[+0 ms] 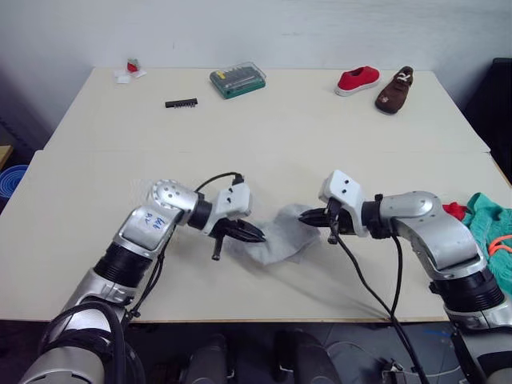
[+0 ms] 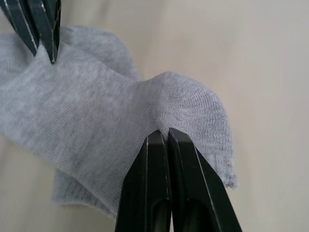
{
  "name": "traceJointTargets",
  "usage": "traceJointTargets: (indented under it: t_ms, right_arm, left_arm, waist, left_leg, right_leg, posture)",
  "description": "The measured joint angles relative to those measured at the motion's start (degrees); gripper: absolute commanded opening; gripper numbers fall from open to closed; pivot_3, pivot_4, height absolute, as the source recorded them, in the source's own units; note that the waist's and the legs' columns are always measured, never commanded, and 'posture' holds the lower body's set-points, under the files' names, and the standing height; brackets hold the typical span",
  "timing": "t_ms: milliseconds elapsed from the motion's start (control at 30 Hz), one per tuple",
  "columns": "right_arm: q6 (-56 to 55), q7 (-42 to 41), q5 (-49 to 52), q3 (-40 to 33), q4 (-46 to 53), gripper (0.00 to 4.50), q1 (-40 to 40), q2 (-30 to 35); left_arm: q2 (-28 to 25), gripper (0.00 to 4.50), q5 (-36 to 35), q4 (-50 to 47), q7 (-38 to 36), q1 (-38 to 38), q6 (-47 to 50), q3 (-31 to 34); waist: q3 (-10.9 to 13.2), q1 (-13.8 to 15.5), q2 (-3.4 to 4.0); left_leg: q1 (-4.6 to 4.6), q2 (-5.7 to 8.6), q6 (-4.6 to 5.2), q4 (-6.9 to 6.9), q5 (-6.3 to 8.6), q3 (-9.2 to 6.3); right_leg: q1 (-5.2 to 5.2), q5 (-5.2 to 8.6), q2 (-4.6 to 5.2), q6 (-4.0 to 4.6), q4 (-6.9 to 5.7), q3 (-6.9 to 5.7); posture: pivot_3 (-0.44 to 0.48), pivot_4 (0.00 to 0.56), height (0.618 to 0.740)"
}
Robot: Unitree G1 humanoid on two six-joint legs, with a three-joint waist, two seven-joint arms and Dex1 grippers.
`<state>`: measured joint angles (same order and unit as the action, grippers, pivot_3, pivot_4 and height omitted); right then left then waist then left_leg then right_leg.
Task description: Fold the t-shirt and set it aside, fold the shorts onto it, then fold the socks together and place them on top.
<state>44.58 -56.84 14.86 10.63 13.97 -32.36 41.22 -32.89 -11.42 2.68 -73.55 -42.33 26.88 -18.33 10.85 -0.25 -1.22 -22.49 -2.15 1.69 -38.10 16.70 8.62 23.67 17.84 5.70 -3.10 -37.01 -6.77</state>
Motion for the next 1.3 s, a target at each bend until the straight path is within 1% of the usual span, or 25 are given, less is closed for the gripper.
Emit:
traceJointTargets:
  t_ms: [133, 200, 300, 400, 500, 600, 700, 900, 1000, 1033, 1100, 1200, 1267, 1300]
  right_arm:
    - [2.36, 0.47, 1.76, -2.05, 2.83, 0.00, 0.89, 1.24]
    - [4.50, 1.23, 3.02, -3.33, 5.41, 0.00, 2.07, 1.81]
    - [8.61, 2.99, 5.67, -5.77, 10.66, 0.00, 5.27, 2.23]
    - [11.43, 6.16, 7.13, -6.85, 14.81, 0.00, 8.24, 1.62]
    - [13.08, 10.92, 7.24, -7.02, 18.59, 0.00, 12.17, -1.06]
    - [14.01, 15.80, 7.08, -6.82, 21.35, 0.00, 15.70, -3.94]
    - [13.93, 19.90, 6.30, -6.23, 22.08, 0.00, 17.73, -5.84]
    - [11.84, 25.23, 3.34, -4.35, 21.76, 0.00, 19.93, -6.56]
    - [11.80, 25.55, 3.79, -4.47, 21.76, 0.00, 20.04, -6.74]
    - [11.86, 25.54, 4.28, -4.59, 21.76, 0.21, 20.11, -6.86]
    - [12.07, 25.54, 5.09, -4.80, 21.79, 0.68, 20.07, -7.15]
    - [13.22, 25.27, 7.28, -6.62, 21.98, 1.69, 19.76, -7.23]
    - [14.05, 24.89, 9.19, -8.65, 22.79, 2.44, 19.11, -7.17]
    - [14.25, 24.72, 9.79, -9.35, 23.45, 2.74, 18.96, -7.01]
  left_arm:
    - [-0.89, 0.03, -1.19, 0.53, -1.28, -0.71, 0.41, 1.13]
    - [-2.20, 0.03, -0.06, 2.79, -3.09, -1.54, -3.83, 0.23]
    - [-3.76, 0.03, 2.94, 9.66, -5.65, -3.91, -11.13, -0.72]
    - [-2.09, 0.03, 5.32, 16.11, -7.00, -7.00, -17.16, -1.99]
    - [0.29, 0.03, 7.07, 21.89, -8.08, -9.28, -21.49, -2.81]
    - [1.99, 0.03, 7.66, 25.65, -9.41, -9.89, -24.01, -3.14]
    - [3.14, 0.03, 8.55, 28.01, -10.36, -10.95, -26.23, -3.25]
    - [3.98, 0.03, 9.80, 32.03, -10.69, -11.54, -29.64, -3.21]
    - [4.00, 0.66, 10.00, 32.02, -10.69, -11.54, -29.95, -3.16]
    - [3.99, 0.94, 10.04, 32.02, -10.69, -11.54, -29.89, -3.13]
    - [3.72, 1.57, 9.99, 31.76, -10.96, -11.47, -29.32, -2.94]
    - [2.33, 2.51, 9.37, 29.43, -11.22, -10.30, -27.86, -1.85]
    - [0.77, 3.16, 7.92, 25.77, -11.49, -8.74, -25.31, -0.08]
    - [0.21, 3.45, 7.11, 24.48, -11.61, -8.25, -23.99, 0.60]
  waist:
    - [0.00, 0.03, 0.00]
    - [0.00, 0.03, 0.00]
    - [0.00, 0.11, 0.00]
    - [0.00, 0.25, 0.00]
    - [0.00, 0.32, 0.00]
    - [0.00, 0.13, 0.00]
    - [0.00, 0.04, 0.00]
    - [0.00, 0.08, 0.00]
    - [0.00, 0.10, 0.00]
    - [0.00, 0.09, 0.00]
    - [0.00, 0.06, 0.00]
    - [0.00, -0.03, 0.00]
    - [0.00, -0.04, 0.00]
    - [0.00, 0.01, 0.00]
  left_leg:
    - [-0.02, 0.00, 0.01, 0.00, 0.00, 0.00]
    - [-0.01, 0.00, 0.00, 0.01, 0.01, -0.01]
    - [-0.04, 0.00, 0.00, 0.02, 0.01, -0.01]
    - [-0.09, 0.01, 0.06, 0.01, 0.04, -0.02]
    - [-0.20, 0.02, 0.08, 0.00, 0.05, -0.07]
    - [-0.41, 0.02, 0.09, -0.05, 0.05, -0.08]
    - [-0.56, 0.02, 0.07, -0.12, 0.03, -0.08]
    - [-0.59, 0.03, 0.08, -0.14, 0.02, -0.07]
    - [-0.59, 0.03, 0.08, -0.13, 0.02, -0.08]
    - [-0.60, 0.03, 0.08, -0.13, 0.02, -0.08]
    - [-0.60, 0.03, 0.08, -0.14, 0.02, -0.08]
    - [-0.60, 0.02, 0.08, -0.13, 0.02, -0.09]
    - [-0.60, 0.02, 0.08, -0.13, 0.02, -0.09]
    - [-0.60, 0.02, 0.08, -0.14, 0.02, -0.12]
  right_leg:
    - [0.00, 0.00, 0.00, 0.00, 0.02, 0.00]
    - [0.01, 0.00, 0.00, 0.00, 0.02, -0.01]
    - [0.03, 0.00, 0.00, 0.01, 0.04, -0.04]
    - [0.02, 0.00, 0.04, 0.00, 0.10, -0.07]
    - [0.07, 0.00, 0.04, 0.00, 0.13, -0.13]
    - [0.25, -0.01, 0.02, -0.01, 0.11, -0.16]
    - [0.40, -0.01, -0.02, -0.02, 0.03, -0.18]
    - [0.42, -0.01, -0.03, -0.02, 0.03, -0.18]
    - [0.42, -0.01, -0.03, -0.02, 0.03, -0.18]
    - [0.42, -0.01, -0.04, -0.02, 0.03, -0.18]
    - [0.42, -0.01, -0.04, -0.02, 0.02, -0.18]
    - [0.42, -0.01, -0.05, -0.02, 0.01, -0.17]
    - [0.43, -0.01, -0.04, -0.02, 0.00, -0.17]
    - [0.43, -0.01, -0.05, -0.02, -0.01, -0.17]
  posture:
    - [0.000, 0.150, 0.740]
    - [0.000, 0.150, 0.740]
    - [0.000, 0.150, 0.740]
    - [0.000, 0.150, 0.740]
    - [0.000, 0.150, 0.740]
    - [0.000, 0.150, 0.740]
    - [0.000, 0.150, 0.740]
    - [0.000, 0.150, 0.740]
    - [0.000, 0.150, 0.740]
    - [0.000, 0.150, 0.740]
    - [0.000, 0.150, 0.740]
    - [0.000, 0.150, 0.740]
    - [0.000, 0.150, 0.740]
    - [0.000, 0.150, 0.740]
